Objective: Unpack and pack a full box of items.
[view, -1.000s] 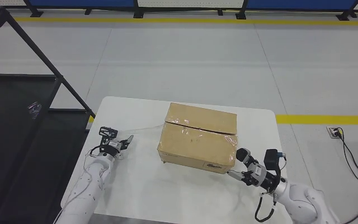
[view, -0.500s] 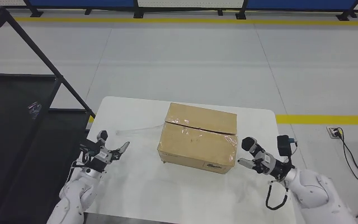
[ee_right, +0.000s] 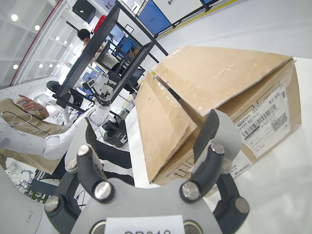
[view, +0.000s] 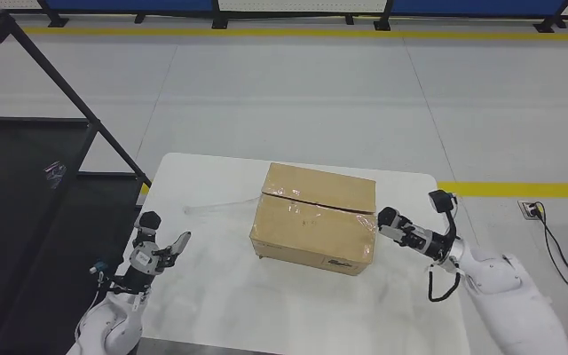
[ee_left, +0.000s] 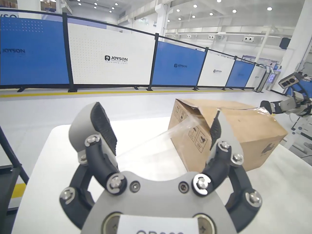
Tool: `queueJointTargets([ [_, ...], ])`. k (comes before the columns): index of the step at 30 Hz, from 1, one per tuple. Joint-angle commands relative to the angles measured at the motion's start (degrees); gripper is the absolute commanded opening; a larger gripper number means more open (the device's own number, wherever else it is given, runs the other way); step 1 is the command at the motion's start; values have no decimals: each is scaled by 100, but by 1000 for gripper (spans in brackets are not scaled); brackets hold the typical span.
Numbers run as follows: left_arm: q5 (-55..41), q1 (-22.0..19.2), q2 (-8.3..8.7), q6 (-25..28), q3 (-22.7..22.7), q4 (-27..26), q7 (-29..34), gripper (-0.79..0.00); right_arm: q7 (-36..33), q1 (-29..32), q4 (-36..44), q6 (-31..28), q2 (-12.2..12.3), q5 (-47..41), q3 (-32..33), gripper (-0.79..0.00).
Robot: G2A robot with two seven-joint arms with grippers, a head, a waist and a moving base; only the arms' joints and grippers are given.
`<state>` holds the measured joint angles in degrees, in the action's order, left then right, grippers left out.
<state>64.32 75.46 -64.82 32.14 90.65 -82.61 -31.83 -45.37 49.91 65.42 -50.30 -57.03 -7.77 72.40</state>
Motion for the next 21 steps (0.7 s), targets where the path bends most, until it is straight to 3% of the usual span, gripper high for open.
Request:
queueJointTargets([
  [1, -44, 7, -13, -144, -18, -57, 22, 0, -133, -55, -84, -87, -7, -140, -65, 0],
  [6, -45, -13, -31, -277, -71, -148, 103, 0, -454, -139, -198, -407, -14, -529, -211, 0],
  [10, -126, -66, -43, -309, -93, -147, 148, 0, -287, -62, 12, -575, 43, -596, -323, 0],
  [21, -203, -235, -79, -422, -200, -129, 249, 0, -92, 467, 1173, -770, 459, -825, -375, 0],
])
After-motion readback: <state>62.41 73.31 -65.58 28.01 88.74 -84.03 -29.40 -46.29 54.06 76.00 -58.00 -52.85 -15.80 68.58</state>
